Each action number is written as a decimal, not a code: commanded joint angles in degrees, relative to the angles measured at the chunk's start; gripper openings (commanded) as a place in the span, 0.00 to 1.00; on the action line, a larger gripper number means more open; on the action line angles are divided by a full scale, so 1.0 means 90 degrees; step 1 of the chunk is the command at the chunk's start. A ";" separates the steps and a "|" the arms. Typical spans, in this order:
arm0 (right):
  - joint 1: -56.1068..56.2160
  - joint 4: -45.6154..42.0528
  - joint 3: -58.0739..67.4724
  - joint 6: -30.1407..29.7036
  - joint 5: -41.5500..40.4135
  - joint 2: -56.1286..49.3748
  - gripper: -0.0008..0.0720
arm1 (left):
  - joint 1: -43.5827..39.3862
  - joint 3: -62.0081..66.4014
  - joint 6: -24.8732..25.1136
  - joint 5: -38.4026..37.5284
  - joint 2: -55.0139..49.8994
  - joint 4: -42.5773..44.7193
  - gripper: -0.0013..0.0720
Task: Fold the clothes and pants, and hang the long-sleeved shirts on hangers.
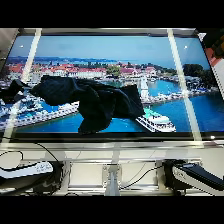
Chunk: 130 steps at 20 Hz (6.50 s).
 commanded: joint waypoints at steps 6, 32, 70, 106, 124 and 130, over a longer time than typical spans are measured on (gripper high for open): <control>-0.0002 0.0002 0.0002 0.0002 0.0000 0.0002 0.13 | -0.0206 -0.0367 -0.0039 0.1438 -0.0809 -0.1112 0.84; 0.0644 0.0170 -0.1685 0.0202 0.2601 0.0000 0.04 | -0.1331 0.0015 0.3334 0.2856 0.1243 -0.3844 0.09; 0.3740 0.3043 -0.7203 0.0498 -0.4541 -0.2033 0.04 | -0.1370 0.0007 0.3359 0.2868 0.1246 -0.3789 0.09; -0.2108 -0.1819 -0.1144 -0.0763 -0.0605 -0.2198 0.04 | -0.2960 0.1464 0.3354 0.5853 0.0355 -0.3388 0.09; -0.1693 -0.1134 -0.1222 -0.1054 0.3376 -0.1644 0.04 | -0.2756 0.1345 0.0678 0.0976 0.0920 0.3332 0.09; -0.1309 -0.1200 -0.1552 -0.1185 0.3342 -0.0141 0.04 | -0.2756 0.1144 0.0687 0.1212 0.2042 0.3330 0.09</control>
